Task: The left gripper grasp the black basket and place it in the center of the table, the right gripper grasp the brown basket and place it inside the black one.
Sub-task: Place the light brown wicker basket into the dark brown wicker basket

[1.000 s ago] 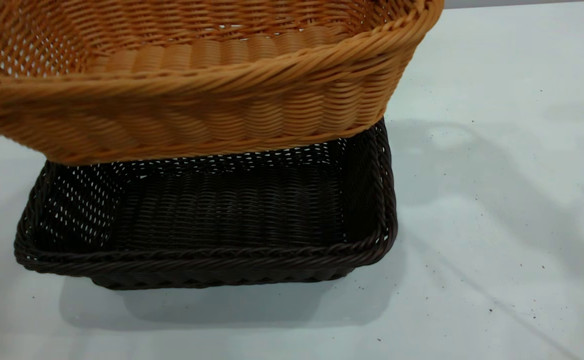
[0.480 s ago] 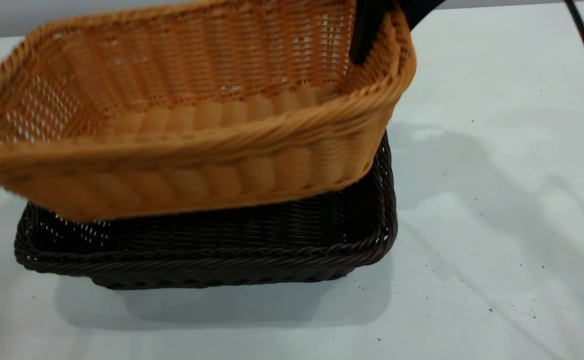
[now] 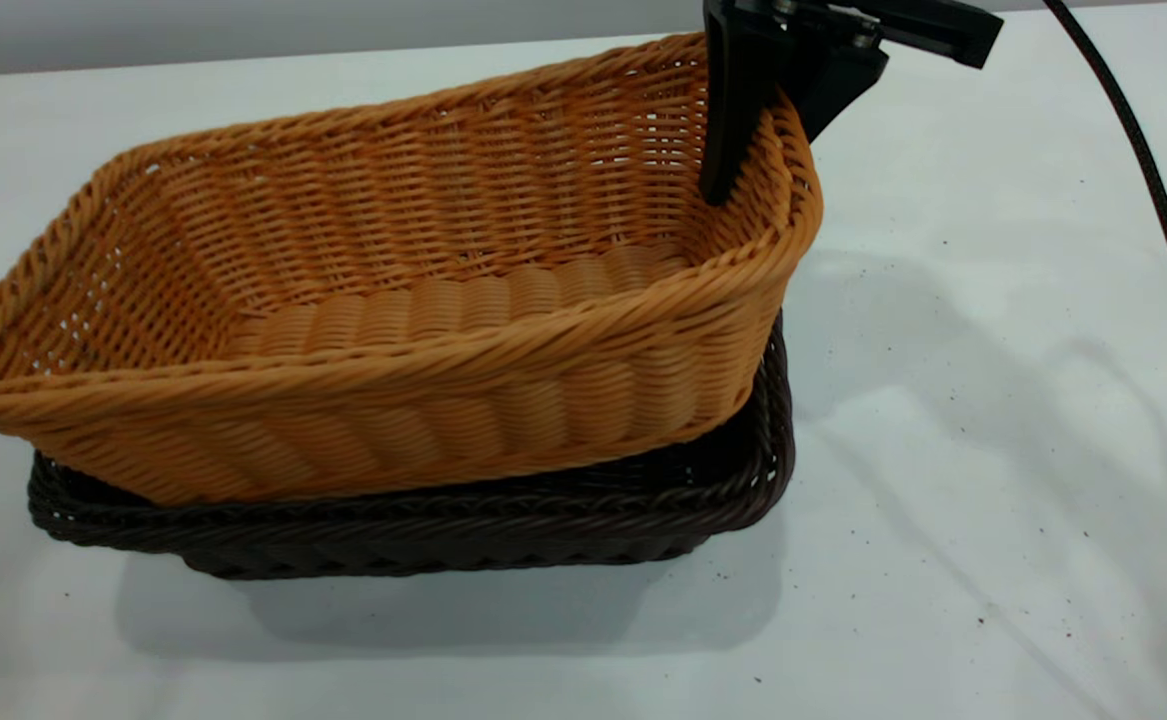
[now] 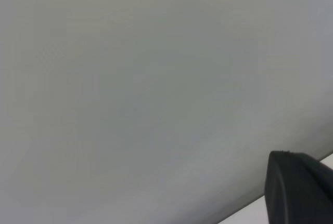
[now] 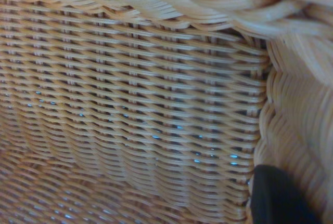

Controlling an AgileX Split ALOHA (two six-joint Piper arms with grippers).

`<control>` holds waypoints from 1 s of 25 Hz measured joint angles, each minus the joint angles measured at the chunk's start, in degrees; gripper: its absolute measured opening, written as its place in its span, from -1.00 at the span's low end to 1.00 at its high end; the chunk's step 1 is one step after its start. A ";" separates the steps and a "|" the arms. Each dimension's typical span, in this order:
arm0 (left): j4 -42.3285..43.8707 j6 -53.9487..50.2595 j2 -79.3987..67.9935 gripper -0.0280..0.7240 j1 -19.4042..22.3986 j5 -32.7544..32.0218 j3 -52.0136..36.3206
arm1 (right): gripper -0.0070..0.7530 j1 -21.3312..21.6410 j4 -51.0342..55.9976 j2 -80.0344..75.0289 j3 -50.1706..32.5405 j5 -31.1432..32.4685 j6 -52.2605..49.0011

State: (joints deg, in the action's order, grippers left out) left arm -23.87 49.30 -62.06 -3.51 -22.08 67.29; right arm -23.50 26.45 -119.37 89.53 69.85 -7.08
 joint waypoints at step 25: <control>0.00 0.17 0.00 -0.93 0.00 -0.30 -0.05 | -0.40 0.00 3.24 0.05 0.00 0.22 -0.07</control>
State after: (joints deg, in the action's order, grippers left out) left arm -23.87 49.46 -62.06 -3.51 -22.38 67.24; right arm -23.50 29.69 -119.32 89.53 70.06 -7.15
